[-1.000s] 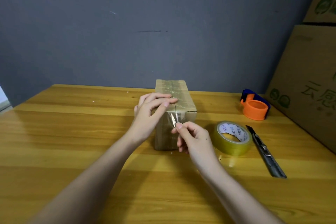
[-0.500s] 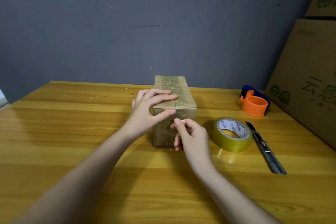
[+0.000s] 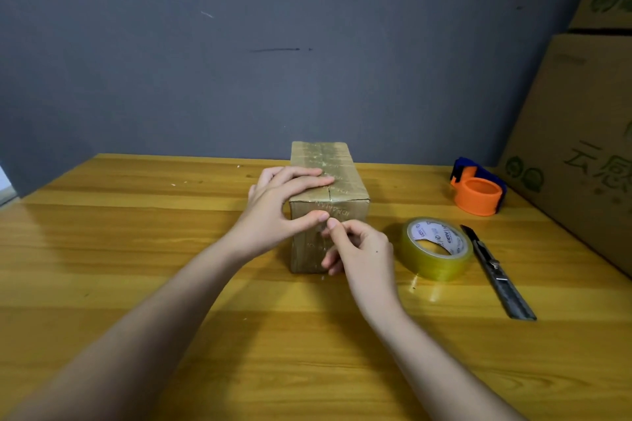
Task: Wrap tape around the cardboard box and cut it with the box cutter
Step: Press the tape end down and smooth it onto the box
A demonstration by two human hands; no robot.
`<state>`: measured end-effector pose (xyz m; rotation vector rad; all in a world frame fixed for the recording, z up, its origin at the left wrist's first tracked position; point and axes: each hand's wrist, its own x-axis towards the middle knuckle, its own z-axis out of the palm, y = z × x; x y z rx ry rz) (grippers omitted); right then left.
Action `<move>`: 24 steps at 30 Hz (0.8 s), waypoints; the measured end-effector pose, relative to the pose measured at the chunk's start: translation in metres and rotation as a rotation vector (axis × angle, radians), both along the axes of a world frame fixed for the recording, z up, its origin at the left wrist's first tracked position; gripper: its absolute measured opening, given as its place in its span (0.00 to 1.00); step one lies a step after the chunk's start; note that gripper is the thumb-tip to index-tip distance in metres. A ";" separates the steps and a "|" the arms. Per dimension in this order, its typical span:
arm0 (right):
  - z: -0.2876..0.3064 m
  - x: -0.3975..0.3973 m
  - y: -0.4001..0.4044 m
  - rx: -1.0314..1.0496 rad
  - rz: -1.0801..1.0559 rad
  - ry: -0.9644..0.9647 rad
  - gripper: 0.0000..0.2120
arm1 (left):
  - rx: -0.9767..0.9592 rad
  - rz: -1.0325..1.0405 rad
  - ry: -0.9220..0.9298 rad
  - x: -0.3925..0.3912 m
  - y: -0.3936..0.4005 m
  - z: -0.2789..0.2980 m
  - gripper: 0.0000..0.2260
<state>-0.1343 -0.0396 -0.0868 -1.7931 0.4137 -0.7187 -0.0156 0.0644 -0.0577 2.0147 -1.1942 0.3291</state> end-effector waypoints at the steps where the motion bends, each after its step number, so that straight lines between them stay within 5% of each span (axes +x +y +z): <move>1: 0.000 0.000 -0.001 -0.022 -0.005 0.008 0.13 | 0.007 -0.003 -0.002 0.000 0.000 0.000 0.22; 8: 0.002 -0.006 -0.004 -0.167 -0.019 0.083 0.14 | 0.036 -0.009 -0.009 0.001 0.001 0.001 0.24; 14: -0.008 -0.017 -0.019 -0.226 0.051 0.350 0.23 | 0.045 -0.009 -0.014 0.001 0.003 0.001 0.26; 21: 0.022 -0.017 -0.034 -0.560 -0.256 -0.160 0.09 | 0.106 0.032 -0.083 -0.002 0.004 0.003 0.34; 24: 0.029 -0.003 -0.048 -0.716 -0.168 -0.153 0.21 | 0.114 0.054 -0.071 -0.004 0.004 0.002 0.38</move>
